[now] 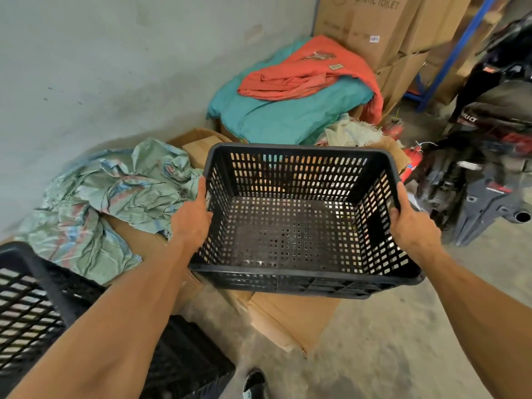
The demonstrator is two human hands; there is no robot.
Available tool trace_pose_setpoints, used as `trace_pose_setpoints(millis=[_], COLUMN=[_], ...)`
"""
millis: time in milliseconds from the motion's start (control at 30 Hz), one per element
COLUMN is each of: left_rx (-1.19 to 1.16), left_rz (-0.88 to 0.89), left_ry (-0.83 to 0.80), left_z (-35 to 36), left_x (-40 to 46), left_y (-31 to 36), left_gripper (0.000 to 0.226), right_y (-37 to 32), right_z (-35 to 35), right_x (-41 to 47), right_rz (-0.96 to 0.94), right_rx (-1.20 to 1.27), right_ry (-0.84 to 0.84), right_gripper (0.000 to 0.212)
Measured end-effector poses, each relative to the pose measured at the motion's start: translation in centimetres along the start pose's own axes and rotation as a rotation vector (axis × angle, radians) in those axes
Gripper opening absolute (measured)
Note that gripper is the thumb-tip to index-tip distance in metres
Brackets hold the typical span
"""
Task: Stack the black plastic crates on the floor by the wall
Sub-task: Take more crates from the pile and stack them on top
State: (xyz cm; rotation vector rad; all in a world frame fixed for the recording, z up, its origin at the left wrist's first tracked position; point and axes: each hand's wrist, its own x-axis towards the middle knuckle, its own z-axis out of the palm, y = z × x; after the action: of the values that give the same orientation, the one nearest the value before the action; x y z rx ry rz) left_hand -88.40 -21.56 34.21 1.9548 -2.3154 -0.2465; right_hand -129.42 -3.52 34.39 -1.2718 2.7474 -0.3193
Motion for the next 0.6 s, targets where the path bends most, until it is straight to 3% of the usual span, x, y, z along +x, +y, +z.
trace_pose_setpoints(millis=[600], left_rx=[0.072], left_rz=[-0.169], left_ry=[0.391], left_z=[-25.2], left_x=[-10.3], left_y=[2.6], left_gripper=[0.088], right_y=[-7.0], right_z=[-21.0], right_x=[0.2], right_rz=[-0.293], right_rx=[0.173], right_ry=[0.167], right_gripper=[0.069])
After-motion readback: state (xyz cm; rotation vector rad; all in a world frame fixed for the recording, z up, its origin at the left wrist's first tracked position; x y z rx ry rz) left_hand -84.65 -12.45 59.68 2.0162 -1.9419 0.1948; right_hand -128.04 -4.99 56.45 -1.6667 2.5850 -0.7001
